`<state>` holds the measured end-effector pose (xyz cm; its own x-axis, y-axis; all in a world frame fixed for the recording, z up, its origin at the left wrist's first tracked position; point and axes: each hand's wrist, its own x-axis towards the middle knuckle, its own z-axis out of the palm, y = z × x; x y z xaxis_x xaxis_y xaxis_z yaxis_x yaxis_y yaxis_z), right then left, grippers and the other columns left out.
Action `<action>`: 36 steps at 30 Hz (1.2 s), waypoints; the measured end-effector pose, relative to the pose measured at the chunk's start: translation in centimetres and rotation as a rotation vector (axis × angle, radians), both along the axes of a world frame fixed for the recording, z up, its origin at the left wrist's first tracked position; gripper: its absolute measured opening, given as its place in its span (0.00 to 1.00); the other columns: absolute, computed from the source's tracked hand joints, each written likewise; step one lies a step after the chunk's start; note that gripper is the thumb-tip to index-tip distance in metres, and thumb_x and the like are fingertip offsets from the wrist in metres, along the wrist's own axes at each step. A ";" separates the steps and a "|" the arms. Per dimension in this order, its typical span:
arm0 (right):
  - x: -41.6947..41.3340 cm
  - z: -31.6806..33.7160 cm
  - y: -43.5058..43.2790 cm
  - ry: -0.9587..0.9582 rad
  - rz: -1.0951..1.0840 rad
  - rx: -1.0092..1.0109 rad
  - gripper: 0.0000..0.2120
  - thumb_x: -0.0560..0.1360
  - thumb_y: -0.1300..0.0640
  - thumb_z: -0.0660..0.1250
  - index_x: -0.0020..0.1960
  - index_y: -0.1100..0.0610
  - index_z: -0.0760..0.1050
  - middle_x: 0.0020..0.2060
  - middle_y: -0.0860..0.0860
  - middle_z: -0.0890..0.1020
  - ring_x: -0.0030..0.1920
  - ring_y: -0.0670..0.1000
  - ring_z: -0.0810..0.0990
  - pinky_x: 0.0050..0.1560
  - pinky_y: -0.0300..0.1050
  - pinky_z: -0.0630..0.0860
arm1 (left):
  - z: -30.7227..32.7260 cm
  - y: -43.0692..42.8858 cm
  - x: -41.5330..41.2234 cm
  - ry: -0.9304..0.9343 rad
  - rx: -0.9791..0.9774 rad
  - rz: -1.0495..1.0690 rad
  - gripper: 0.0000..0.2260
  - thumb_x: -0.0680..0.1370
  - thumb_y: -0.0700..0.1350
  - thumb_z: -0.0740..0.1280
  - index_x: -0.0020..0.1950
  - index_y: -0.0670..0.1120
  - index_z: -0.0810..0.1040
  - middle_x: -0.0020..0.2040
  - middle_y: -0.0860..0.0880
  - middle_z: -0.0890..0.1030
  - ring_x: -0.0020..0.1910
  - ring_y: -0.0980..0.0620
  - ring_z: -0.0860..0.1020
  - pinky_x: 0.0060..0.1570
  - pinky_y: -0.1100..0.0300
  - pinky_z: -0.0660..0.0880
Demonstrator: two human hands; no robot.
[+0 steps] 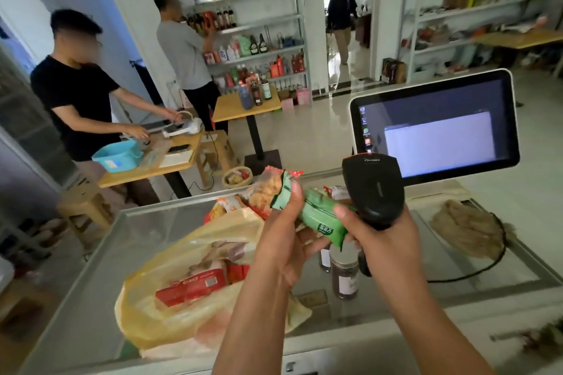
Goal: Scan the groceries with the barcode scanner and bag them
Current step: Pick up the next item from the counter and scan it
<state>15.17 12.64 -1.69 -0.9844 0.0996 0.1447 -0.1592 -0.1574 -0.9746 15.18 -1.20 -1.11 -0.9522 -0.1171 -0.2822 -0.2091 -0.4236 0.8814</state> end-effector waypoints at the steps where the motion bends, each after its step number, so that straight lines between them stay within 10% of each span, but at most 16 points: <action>1: 0.0 0.1 0.3 -0.001 -0.016 -0.018 0.19 0.67 0.59 0.78 0.56 0.61 0.79 0.40 0.52 0.84 0.34 0.41 0.82 0.31 0.33 0.75 | -0.1 -0.1 0.2 0.015 -0.004 -0.032 0.29 0.69 0.64 0.67 0.63 0.46 0.78 0.55 0.44 0.85 0.52 0.46 0.84 0.47 0.50 0.83; 11: -0.3 -1.3 2.6 -0.098 -0.083 -0.099 0.13 0.70 0.60 0.75 0.49 0.67 0.78 0.26 0.50 0.76 0.25 0.45 0.72 0.27 0.33 0.72 | -1.6 -0.4 1.0 0.126 0.074 -0.252 0.40 0.64 0.53 0.82 0.70 0.38 0.72 0.63 0.35 0.79 0.61 0.37 0.80 0.55 0.45 0.81; 16: 1.5 -0.9 1.5 -0.060 0.032 0.011 0.11 0.68 0.63 0.76 0.48 0.64 0.79 0.26 0.51 0.78 0.27 0.44 0.76 0.30 0.32 0.73 | -1.3 0.9 0.9 0.095 0.255 -0.012 0.17 0.82 0.51 0.60 0.62 0.41 0.80 0.54 0.41 0.84 0.51 0.45 0.83 0.51 0.49 0.80; 22: 3.6 0.4 1.3 -0.015 0.173 0.100 0.08 0.67 0.61 0.77 0.43 0.62 0.80 0.28 0.56 0.80 0.30 0.52 0.78 0.32 0.34 0.74 | 0.8 -2.1 -0.5 0.117 -0.256 0.250 0.30 0.78 0.67 0.59 0.56 0.41 0.82 0.55 0.36 0.83 0.53 0.37 0.82 0.61 0.41 0.75; 28: 4.7 1.4 1.0 -0.067 0.291 0.302 0.18 0.54 0.47 0.81 0.39 0.53 0.81 0.27 0.42 0.82 0.29 0.39 0.79 0.38 0.32 0.75 | 3.4 -7.3 -2.0 0.145 -0.834 0.194 0.29 0.78 0.64 0.64 0.46 0.36 0.80 0.42 0.38 0.84 0.40 0.42 0.82 0.52 0.41 0.77; 32: 5.1 0.5 -0.6 -0.088 0.332 0.267 0.21 0.48 0.65 0.86 0.29 0.45 0.80 0.30 0.39 0.84 0.40 0.44 0.82 0.47 0.44 0.82 | 3.5 -8.6 -2.0 0.169 -0.973 0.075 0.22 0.78 0.62 0.65 0.49 0.43 0.82 0.43 0.42 0.85 0.44 0.42 0.83 0.52 0.41 0.77; 36: 5.3 0.2 -0.6 -0.027 0.391 0.363 0.11 0.61 0.48 0.80 0.36 0.47 0.78 0.33 0.38 0.84 0.36 0.49 0.83 0.40 0.47 0.80 | 3.6 -8.8 -1.9 0.179 -1.010 0.015 0.19 0.79 0.60 0.65 0.50 0.44 0.82 0.44 0.43 0.85 0.45 0.44 0.83 0.52 0.42 0.77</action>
<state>20.52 12.00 -1.48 -0.9420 -0.3271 0.0757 -0.1302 0.1479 -0.9804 13.25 -10.02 2.52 -0.9671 -0.2339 0.1005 -0.0407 0.5316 0.8460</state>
